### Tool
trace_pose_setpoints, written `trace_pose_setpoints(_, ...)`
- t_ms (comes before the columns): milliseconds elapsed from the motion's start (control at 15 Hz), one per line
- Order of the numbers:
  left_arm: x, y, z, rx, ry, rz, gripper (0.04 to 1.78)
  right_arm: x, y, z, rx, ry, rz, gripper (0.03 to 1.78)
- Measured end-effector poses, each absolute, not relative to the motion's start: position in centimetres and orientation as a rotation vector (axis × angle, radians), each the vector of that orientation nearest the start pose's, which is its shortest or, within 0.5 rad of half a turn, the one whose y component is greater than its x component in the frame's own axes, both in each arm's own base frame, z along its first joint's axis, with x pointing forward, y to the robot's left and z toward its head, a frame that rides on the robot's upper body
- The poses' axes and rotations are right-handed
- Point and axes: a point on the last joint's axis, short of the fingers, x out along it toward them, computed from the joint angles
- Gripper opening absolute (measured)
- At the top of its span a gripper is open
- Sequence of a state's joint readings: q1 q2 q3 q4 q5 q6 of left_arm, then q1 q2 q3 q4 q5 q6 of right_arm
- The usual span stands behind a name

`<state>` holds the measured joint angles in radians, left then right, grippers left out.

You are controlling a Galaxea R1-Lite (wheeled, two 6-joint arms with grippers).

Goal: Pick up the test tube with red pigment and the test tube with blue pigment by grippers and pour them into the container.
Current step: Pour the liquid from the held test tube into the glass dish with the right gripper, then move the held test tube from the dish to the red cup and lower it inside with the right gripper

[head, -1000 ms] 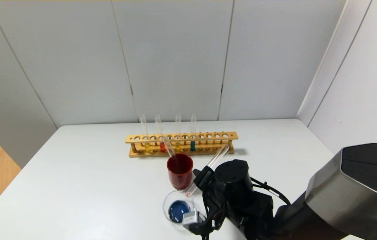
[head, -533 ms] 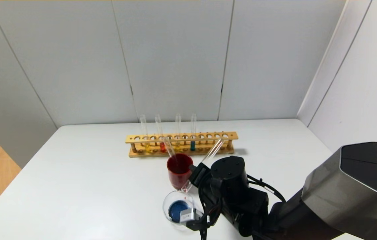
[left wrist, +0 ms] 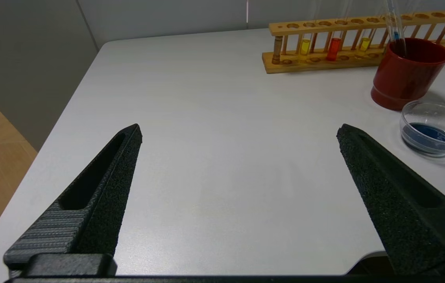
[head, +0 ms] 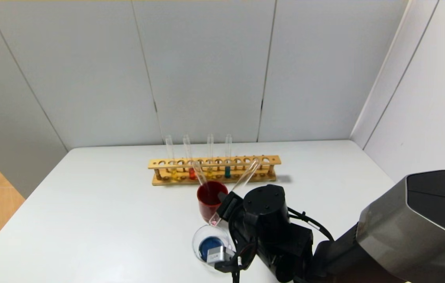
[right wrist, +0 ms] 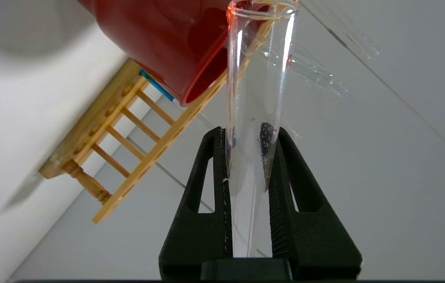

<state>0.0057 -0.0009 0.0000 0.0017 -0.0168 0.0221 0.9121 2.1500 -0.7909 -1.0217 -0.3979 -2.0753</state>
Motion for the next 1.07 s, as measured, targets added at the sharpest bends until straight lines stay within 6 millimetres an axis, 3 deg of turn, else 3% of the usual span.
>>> trace_pose_setpoints(467, -2.3, -0.1, 7.5, 0.021, 0.001, -0.011, 1.75, 23.3, 28.8, 6.5, -2.128, -0.348, 0.611, 0.35)
trace_pose_setpoints(800, -2.3, -0.1, 7.5, 0.022, 0.001, -0.011, 1.75, 23.2, 29.1, 6.9, -1.736, -0.222, 0.624, 0.35)
trace_pose_setpoints(1067, -2.3, 0.0, 7.5, 0.022, 0.001, -0.011, 1.75, 23.2, 29.8, 8.7, -1.270, -0.129, 0.600, 0.35)
